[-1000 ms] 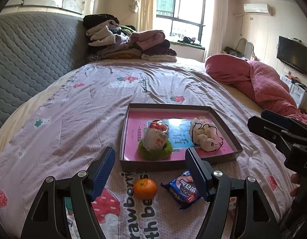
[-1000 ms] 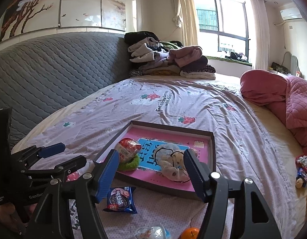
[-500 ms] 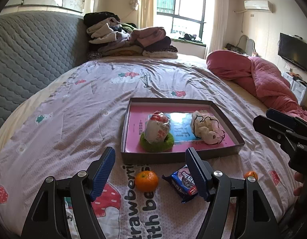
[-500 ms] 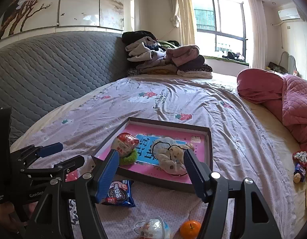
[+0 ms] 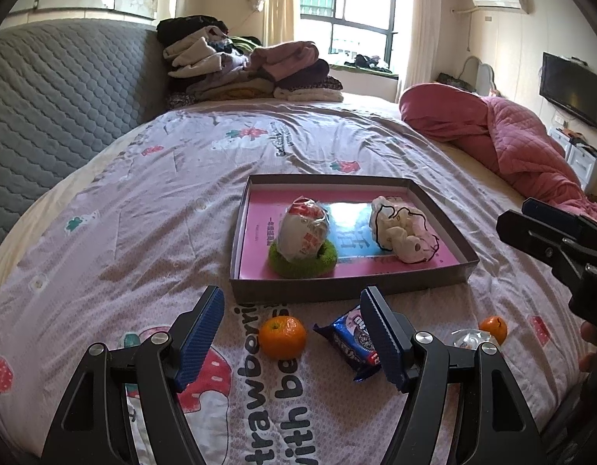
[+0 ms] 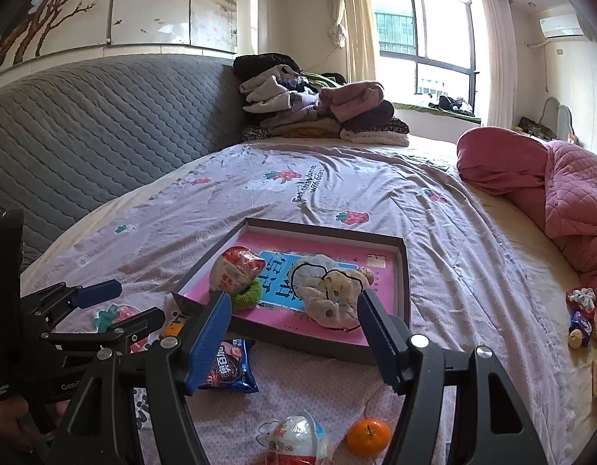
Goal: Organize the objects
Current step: 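Move both open tools toward the orange, Oreo pack and clear candy egg, then close the right tool on the clear red-filled candy egg while the left tool nears the orange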
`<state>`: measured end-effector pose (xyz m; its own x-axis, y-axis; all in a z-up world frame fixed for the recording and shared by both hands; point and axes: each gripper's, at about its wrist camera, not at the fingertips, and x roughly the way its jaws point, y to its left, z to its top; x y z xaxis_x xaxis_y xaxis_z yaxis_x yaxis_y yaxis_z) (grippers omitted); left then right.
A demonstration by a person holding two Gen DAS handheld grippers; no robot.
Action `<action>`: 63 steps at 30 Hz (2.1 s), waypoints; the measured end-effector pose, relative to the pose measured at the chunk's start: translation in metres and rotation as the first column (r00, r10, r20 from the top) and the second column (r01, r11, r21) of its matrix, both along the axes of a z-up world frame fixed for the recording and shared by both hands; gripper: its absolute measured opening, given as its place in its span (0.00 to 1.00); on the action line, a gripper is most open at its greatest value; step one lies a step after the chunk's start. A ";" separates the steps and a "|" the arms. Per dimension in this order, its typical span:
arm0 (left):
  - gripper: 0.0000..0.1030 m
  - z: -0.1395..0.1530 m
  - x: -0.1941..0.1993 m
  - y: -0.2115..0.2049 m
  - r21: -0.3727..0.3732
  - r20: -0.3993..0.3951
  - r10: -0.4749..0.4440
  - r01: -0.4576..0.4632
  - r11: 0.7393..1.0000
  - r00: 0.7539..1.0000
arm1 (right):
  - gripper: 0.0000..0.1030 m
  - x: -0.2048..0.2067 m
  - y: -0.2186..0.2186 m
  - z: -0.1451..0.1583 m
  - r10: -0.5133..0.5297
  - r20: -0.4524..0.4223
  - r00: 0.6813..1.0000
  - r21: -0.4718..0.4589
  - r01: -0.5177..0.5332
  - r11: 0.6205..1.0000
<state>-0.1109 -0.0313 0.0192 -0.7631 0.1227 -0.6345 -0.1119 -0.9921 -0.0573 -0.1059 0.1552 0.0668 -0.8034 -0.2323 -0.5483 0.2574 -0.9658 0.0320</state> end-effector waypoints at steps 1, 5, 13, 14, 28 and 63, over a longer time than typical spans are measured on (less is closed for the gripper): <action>0.72 -0.001 0.000 -0.001 -0.002 0.002 0.001 -0.001 1.000 1.000 | 0.65 0.000 0.001 0.000 -0.002 0.000 1.000 -0.001 0.002 1.000; 0.72 -0.004 0.002 -0.003 -0.006 0.008 0.004 -0.004 1.000 1.000 | 0.65 0.003 0.005 0.000 -0.010 0.002 1.000 -0.011 0.010 1.000; 0.72 -0.008 0.005 -0.007 -0.010 0.018 0.005 -0.005 1.000 1.000 | 0.65 0.009 0.005 -0.013 -0.020 0.037 0.999 -0.027 0.021 0.999; 0.72 -0.009 0.006 -0.007 -0.012 0.019 0.004 -0.004 1.000 1.000 | 0.65 0.009 0.005 -0.015 -0.022 0.042 0.999 -0.025 0.023 0.999; 0.72 -0.031 0.017 -0.008 -0.046 0.070 -0.016 0.019 0.999 0.997 | 0.65 0.022 0.003 -0.043 -0.041 0.097 0.994 0.010 0.041 0.999; 0.72 -0.062 0.016 -0.015 -0.043 0.111 -0.046 0.051 0.998 0.993 | 0.65 0.045 0.003 -0.095 -0.103 0.189 0.977 0.053 0.094 0.994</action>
